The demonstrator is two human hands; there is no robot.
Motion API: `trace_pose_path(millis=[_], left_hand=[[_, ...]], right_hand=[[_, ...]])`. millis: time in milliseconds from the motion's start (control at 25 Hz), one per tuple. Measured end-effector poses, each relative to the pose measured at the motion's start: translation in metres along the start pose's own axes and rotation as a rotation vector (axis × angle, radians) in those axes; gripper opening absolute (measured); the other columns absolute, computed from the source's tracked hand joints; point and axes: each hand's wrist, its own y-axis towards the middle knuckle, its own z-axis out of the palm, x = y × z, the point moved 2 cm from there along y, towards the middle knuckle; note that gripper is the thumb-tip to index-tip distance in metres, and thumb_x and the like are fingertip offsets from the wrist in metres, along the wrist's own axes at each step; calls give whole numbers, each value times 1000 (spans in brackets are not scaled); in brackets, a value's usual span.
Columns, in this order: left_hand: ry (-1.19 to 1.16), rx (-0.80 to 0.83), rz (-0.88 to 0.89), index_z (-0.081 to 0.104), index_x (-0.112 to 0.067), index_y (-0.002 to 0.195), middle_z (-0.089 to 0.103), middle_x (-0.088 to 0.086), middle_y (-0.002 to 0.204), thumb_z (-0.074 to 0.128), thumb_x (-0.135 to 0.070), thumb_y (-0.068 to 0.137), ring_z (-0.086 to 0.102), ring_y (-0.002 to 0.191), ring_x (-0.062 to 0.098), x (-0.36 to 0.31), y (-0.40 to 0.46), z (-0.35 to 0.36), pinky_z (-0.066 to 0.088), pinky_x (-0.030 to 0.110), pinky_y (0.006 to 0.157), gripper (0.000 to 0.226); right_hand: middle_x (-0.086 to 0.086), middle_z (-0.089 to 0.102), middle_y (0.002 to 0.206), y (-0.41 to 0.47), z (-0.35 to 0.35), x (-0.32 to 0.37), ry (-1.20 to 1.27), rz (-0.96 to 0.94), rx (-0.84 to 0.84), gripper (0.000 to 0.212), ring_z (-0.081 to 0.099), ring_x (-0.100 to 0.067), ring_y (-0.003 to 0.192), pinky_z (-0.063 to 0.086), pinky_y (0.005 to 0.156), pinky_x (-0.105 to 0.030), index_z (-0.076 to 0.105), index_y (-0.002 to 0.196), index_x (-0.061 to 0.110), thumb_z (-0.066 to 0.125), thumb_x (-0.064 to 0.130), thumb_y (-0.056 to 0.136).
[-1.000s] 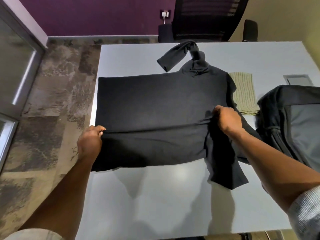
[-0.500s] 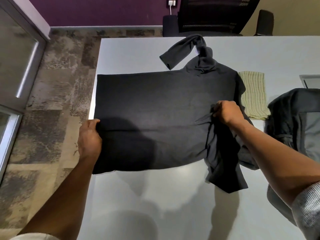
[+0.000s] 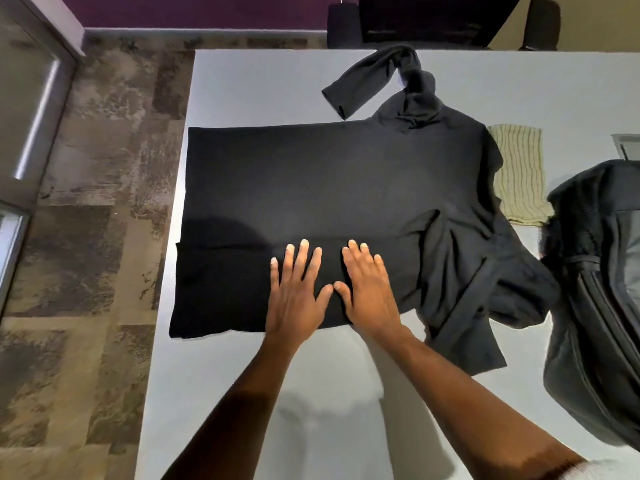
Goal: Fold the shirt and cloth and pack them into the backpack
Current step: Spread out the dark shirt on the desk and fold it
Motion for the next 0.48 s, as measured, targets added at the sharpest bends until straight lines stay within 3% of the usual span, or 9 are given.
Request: trace_pose_path(millis=[240,480], left_hand=[[82,-44,-70,15,-21,160,8,7,168,28,-60,99,5,155,30,86,-18,-13,8,53,124,74],[102,-37,-17,19,-19,160,11,6,168,20,-59,99,9,155,27,170,-31,-33,11,51,124,72]], right_hand=[[0,16,167,6,-15,-50,-263,106,-69,68,11,-25,154,14,124,-47,23,158,19,28,56,102],[-6,16,167,3,-31,-71,-224,226,-111,74,13,-29,154,18,123,-47,21,159,12,21,57,99]])
